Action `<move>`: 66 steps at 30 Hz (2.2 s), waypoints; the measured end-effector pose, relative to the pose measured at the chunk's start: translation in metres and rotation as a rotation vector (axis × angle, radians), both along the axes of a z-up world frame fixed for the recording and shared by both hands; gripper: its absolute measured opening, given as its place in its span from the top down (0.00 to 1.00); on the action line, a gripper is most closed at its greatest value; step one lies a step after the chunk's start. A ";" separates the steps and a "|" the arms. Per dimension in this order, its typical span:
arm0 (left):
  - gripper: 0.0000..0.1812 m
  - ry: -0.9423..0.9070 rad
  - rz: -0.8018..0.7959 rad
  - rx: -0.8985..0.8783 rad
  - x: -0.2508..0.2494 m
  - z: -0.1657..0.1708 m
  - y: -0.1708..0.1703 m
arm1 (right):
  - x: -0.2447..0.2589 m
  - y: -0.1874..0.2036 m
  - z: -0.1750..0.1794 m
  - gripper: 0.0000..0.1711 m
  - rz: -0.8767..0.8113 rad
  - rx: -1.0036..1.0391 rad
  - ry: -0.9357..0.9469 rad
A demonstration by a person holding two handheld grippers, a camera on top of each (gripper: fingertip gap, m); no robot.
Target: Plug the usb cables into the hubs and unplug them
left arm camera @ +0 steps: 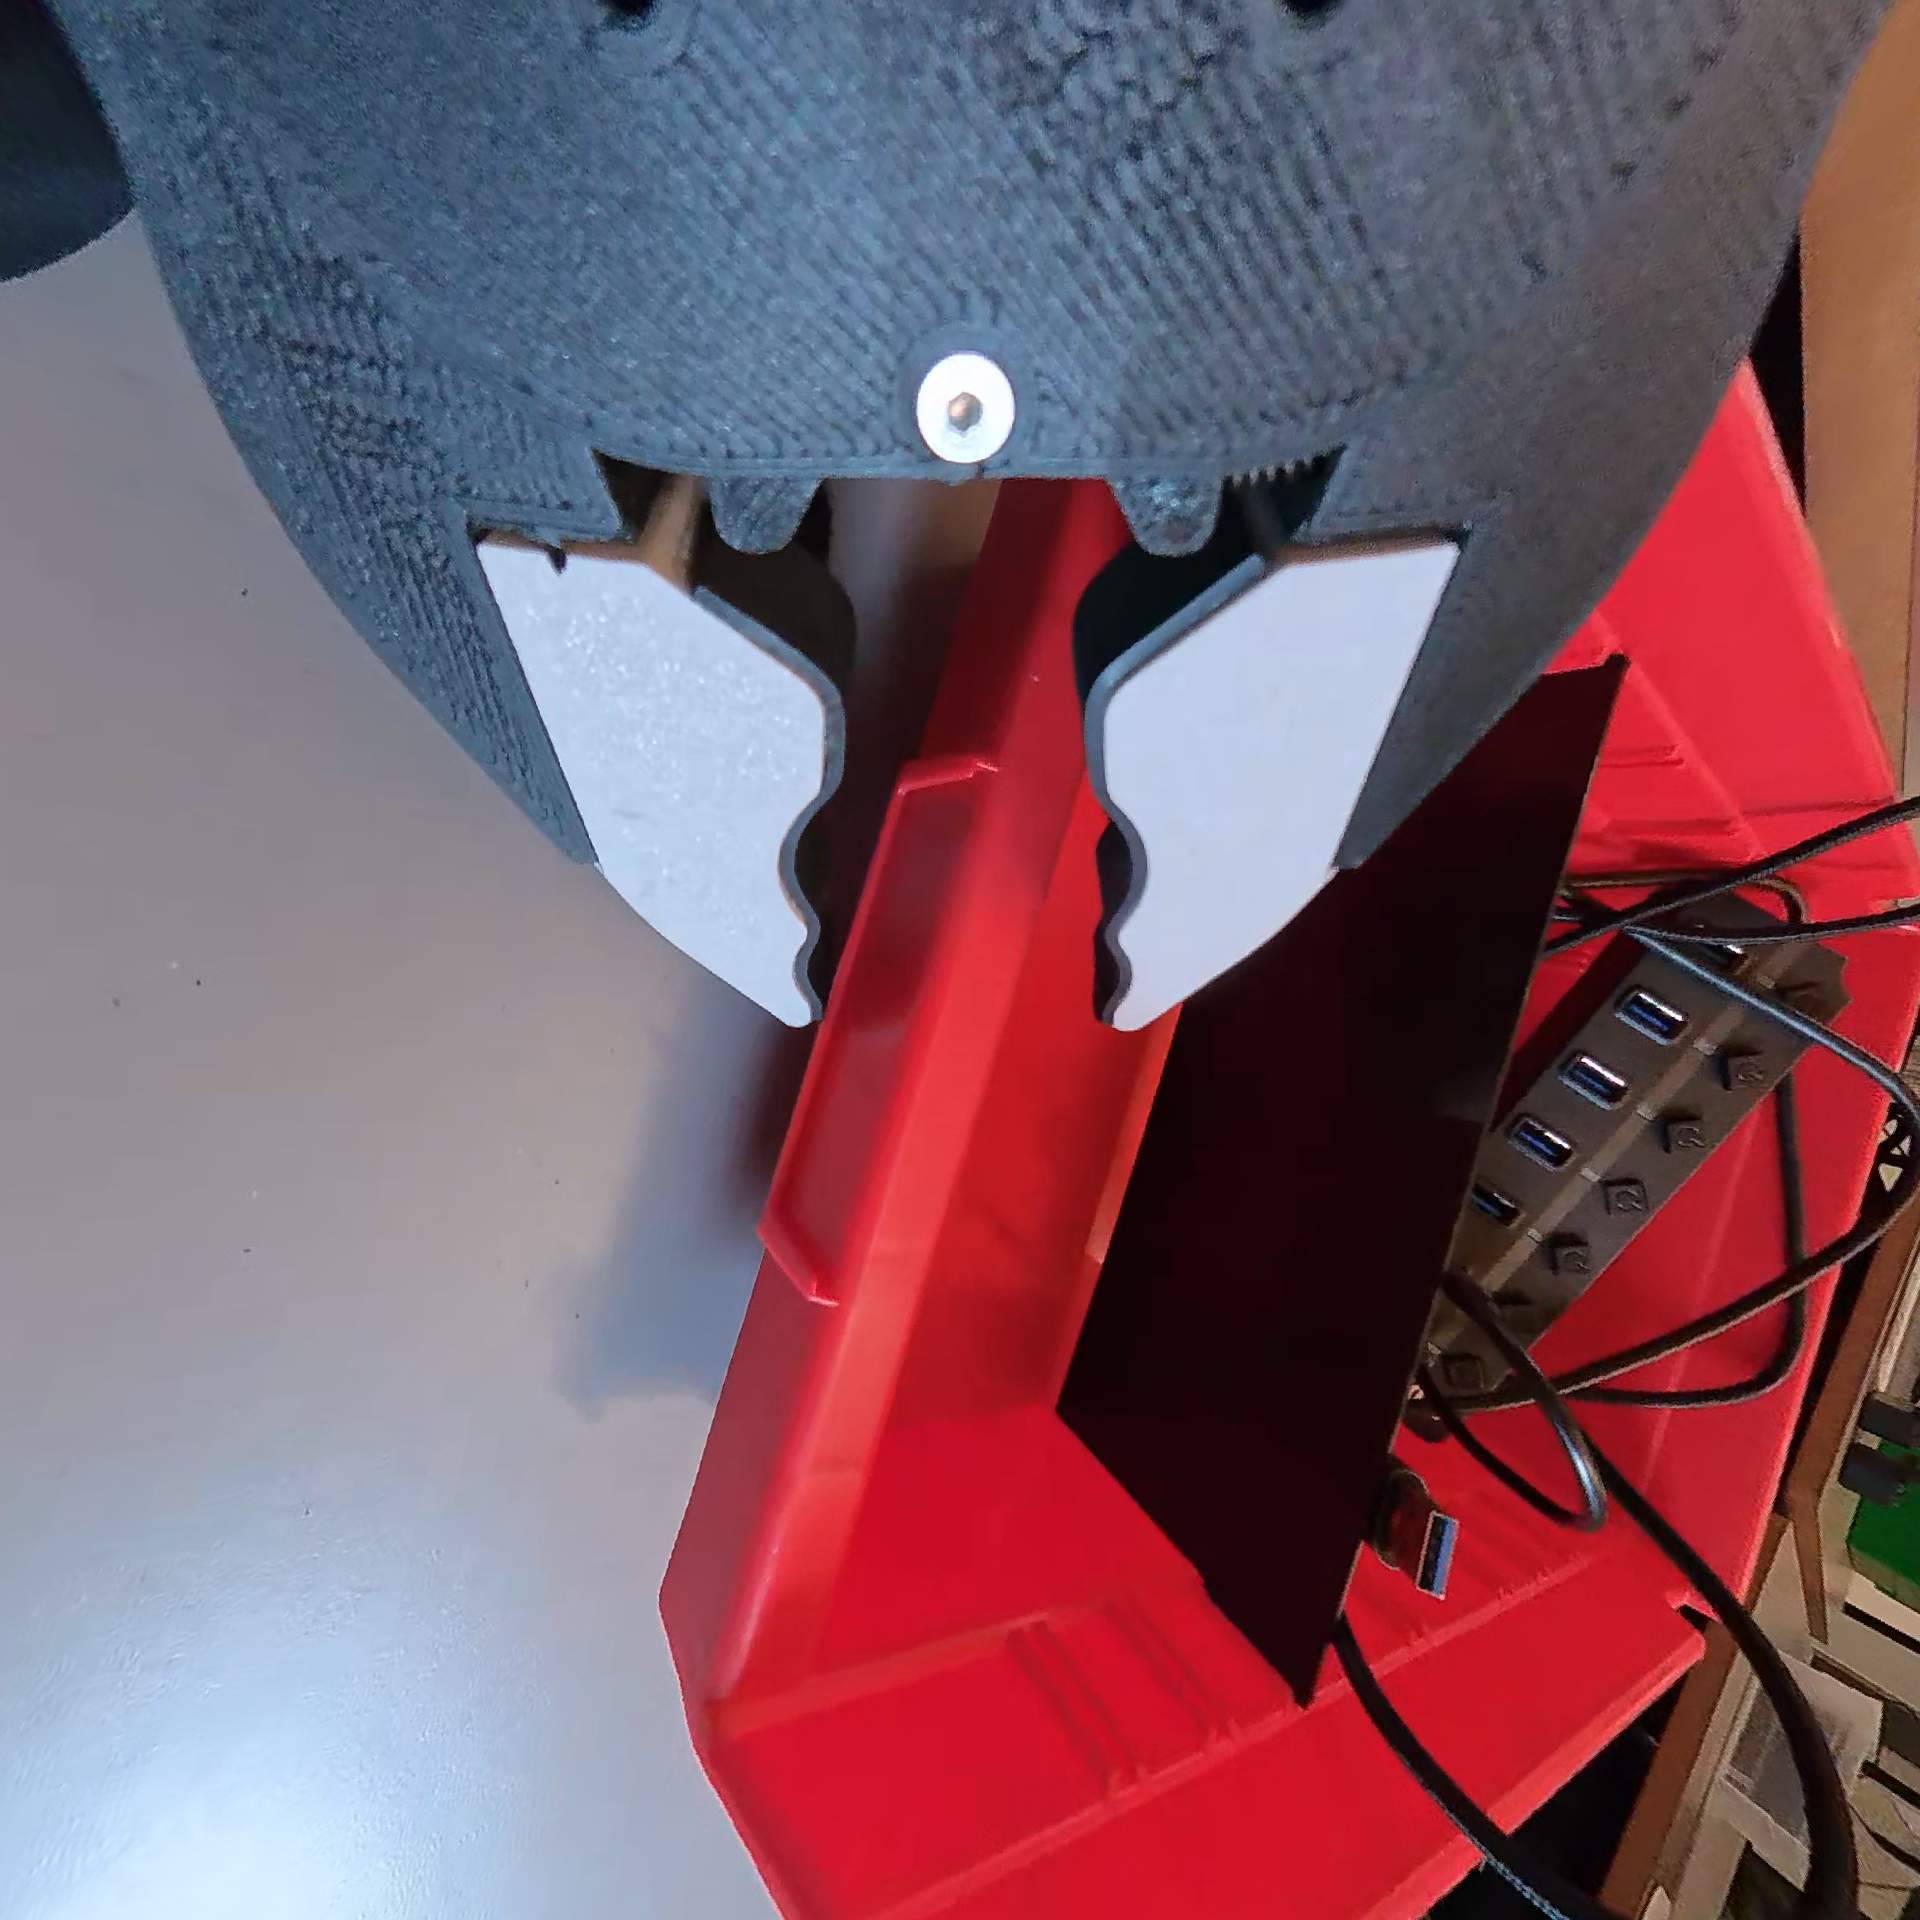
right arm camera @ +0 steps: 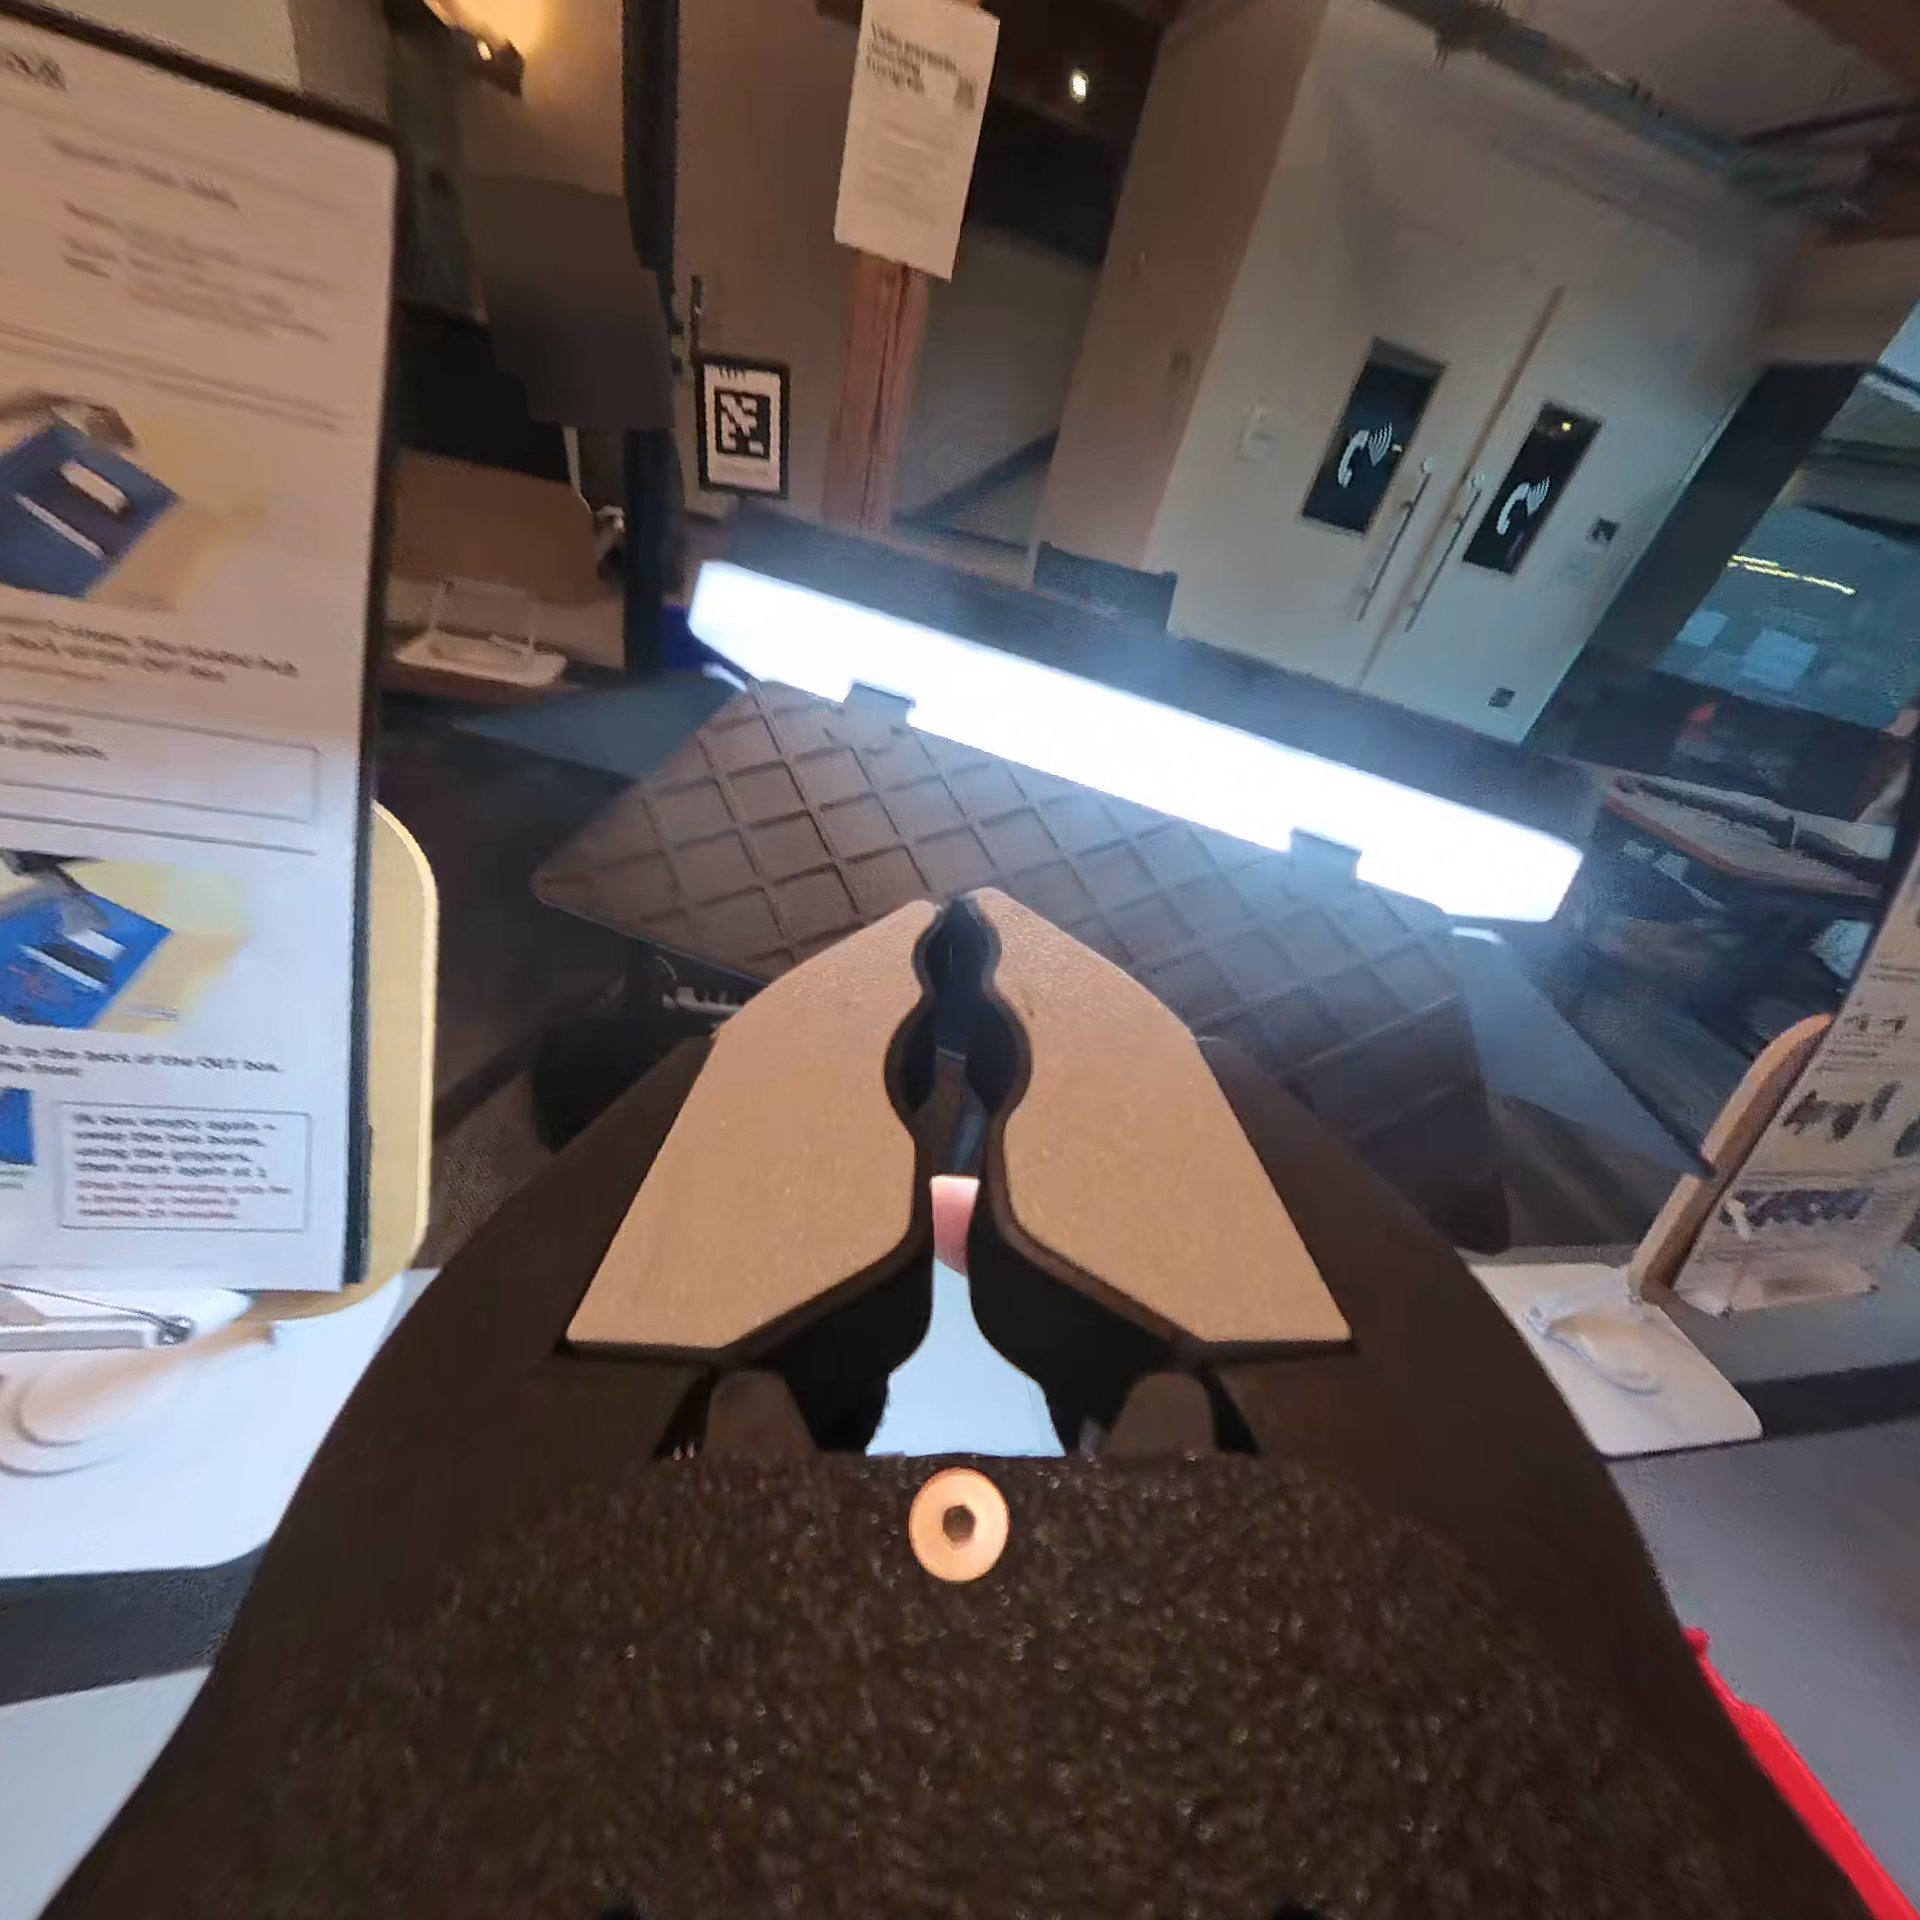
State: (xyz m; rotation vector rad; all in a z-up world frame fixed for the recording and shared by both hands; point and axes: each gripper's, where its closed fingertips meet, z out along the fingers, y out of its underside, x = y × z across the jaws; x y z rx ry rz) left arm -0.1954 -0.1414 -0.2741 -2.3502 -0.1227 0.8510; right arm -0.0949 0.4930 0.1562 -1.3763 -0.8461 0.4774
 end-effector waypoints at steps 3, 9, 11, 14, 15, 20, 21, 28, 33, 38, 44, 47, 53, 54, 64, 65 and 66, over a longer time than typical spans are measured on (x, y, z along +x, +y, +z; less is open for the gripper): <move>0.73 0.000 -0.001 -0.003 0.000 0.000 0.000 | -0.003 0.005 -0.014 1.00 0.003 0.004 -0.002; 0.73 0.003 0.003 -0.003 0.000 0.000 0.001 | -0.011 0.012 -0.039 1.00 0.028 -0.025 -0.066; 0.73 0.003 0.004 -0.002 0.000 0.000 0.001 | -0.014 0.016 -0.045 1.00 0.022 -0.039 -0.111; 0.73 0.007 0.003 -0.003 0.000 0.000 0.001 | -0.016 0.028 -0.063 1.00 -0.009 -0.031 -0.196; 0.73 0.011 0.003 -0.001 0.000 0.001 0.001 | -0.016 0.026 -0.064 1.00 0.003 -0.002 -0.183; 0.73 0.003 0.001 0.006 0.001 0.002 0.000 | -0.009 -0.038 -0.079 1.00 0.214 -0.042 -0.041; 0.73 -0.011 0.002 0.014 0.001 0.003 0.000 | -0.005 -0.062 -0.090 0.98 0.279 -0.081 -0.016; 0.75 -0.133 -0.028 0.221 0.016 0.044 0.008 | 0.063 -0.235 -0.236 0.89 0.621 -0.296 -0.074; 0.75 -0.195 0.015 0.340 -0.006 0.103 0.001 | 0.110 -0.304 -0.331 0.83 0.679 -0.413 -0.189; 0.76 -0.188 0.105 0.204 -0.080 0.129 -0.003 | 0.113 -0.328 -0.360 0.80 0.705 -0.349 -0.194; 0.75 -0.148 0.108 -0.282 -0.160 0.091 -0.008 | 0.109 -0.345 -0.367 0.79 0.769 -0.292 -0.198; 0.70 -0.101 0.082 -0.523 -0.180 0.056 -0.011 | 0.110 -0.351 -0.374 0.79 0.789 -0.270 -0.221; 0.68 -0.011 0.040 -0.705 -0.206 0.014 -0.008 | 0.111 -0.351 -0.378 0.79 0.798 -0.263 -0.235; 0.68 0.020 0.014 -0.724 -0.208 0.014 -0.008 | 0.111 -0.350 -0.378 0.79 0.799 -0.267 -0.234; 0.69 0.000 -0.070 -0.499 -0.171 0.131 -0.022 | 0.111 -0.350 -0.381 0.79 0.782 -0.285 -0.261; 0.69 -0.016 -0.068 -0.469 -0.166 0.146 -0.026 | 0.111 -0.350 -0.382 0.79 0.781 -0.286 -0.266; 0.69 -0.044 -0.065 -0.437 -0.160 0.160 -0.030 | 0.111 -0.351 -0.383 0.79 0.779 -0.287 -0.270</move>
